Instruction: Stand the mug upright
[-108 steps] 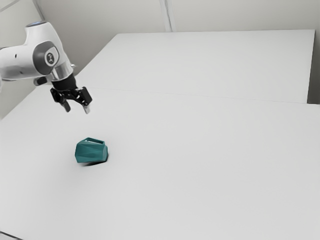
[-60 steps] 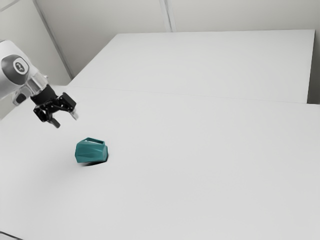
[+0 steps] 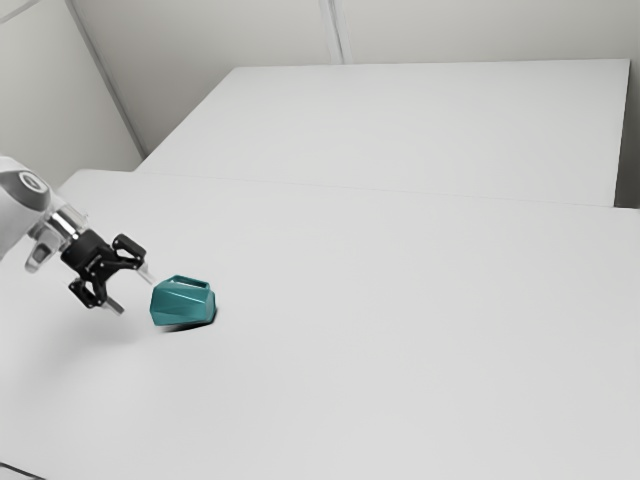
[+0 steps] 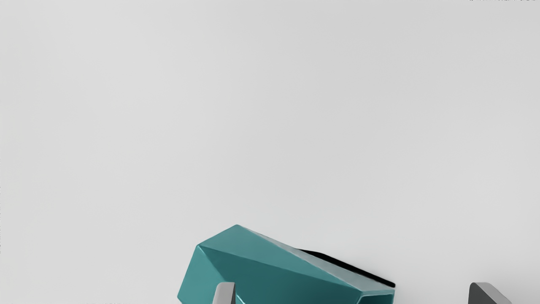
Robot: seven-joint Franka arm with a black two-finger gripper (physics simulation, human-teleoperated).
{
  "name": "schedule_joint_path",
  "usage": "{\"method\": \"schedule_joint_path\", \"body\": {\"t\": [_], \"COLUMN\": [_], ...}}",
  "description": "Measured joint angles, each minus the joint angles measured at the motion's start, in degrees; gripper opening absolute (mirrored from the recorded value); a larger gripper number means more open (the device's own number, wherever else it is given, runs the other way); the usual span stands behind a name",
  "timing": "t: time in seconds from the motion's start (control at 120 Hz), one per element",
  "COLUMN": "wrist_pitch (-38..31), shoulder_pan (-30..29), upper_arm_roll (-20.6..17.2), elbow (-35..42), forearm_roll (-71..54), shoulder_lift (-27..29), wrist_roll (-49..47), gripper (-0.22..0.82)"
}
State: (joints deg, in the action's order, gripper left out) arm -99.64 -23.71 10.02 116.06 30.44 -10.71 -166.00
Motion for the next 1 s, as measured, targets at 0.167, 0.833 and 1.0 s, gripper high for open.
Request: {"method": "schedule_joint_path", "body": {"t": [0.167,0.833,1.0], "wrist_pitch": [0.63,0.58,0.46], "shoulder_pan": [-0.38,-0.10,0.13], "upper_arm_roll": [0.00,0.00,-0.15], "elbow": [-0.63,-6.10,-7.92], "forearm_roll": [2.42,10.35,12.15], "shoulder_lift": [-2.74,-9.15,-10.75], "wrist_roll": [0.00,0.00,0.00], "gripper": [0.60,0.41,0.32]}}
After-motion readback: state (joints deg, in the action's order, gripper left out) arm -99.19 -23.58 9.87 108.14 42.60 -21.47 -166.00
